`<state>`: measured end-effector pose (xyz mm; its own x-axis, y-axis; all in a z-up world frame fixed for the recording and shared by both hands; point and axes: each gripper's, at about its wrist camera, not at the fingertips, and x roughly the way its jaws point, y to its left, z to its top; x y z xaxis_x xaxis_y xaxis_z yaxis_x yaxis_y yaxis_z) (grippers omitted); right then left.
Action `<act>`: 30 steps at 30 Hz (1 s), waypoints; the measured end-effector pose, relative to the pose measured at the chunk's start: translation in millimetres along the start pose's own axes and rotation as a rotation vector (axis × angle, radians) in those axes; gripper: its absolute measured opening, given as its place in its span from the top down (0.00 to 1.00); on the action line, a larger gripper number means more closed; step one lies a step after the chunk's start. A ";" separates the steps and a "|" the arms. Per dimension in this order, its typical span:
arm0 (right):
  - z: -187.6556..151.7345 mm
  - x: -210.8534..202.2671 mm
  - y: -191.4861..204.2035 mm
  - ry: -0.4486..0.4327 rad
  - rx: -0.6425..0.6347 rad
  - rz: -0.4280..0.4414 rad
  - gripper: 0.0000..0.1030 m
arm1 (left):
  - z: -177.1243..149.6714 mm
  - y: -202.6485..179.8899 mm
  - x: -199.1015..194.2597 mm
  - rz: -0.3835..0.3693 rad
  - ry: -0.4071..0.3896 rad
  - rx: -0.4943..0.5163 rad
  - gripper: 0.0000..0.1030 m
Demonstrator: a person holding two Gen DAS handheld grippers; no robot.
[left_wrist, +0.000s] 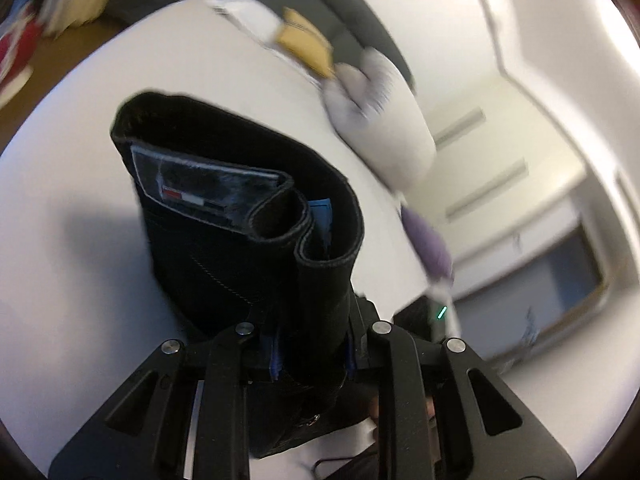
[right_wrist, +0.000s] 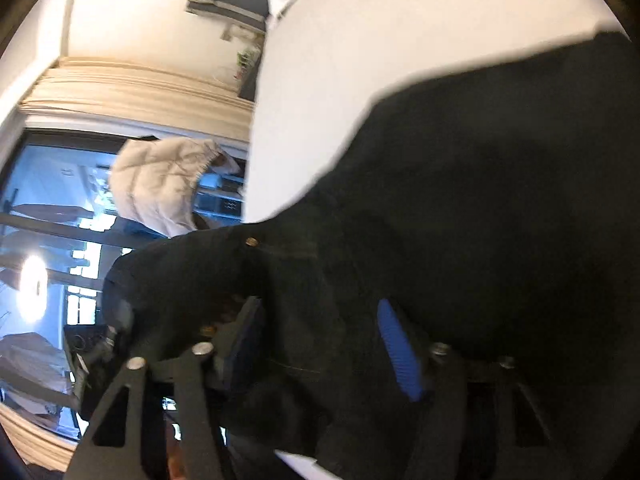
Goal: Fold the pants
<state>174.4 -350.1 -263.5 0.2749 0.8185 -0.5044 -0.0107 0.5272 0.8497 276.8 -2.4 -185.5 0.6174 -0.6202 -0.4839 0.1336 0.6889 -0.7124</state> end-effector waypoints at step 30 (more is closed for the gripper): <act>-6.3 -72.2 -51.6 -0.010 -0.090 -0.065 0.75 | -122.5 -157.1 181.4 0.023 0.365 0.559 0.81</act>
<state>149.0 -434.9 -271.9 0.2878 0.7796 -0.5563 -0.0781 0.5980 0.7977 272.9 -269.1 -223.7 0.3362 -0.6228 -0.7065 0.5662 0.7331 -0.3768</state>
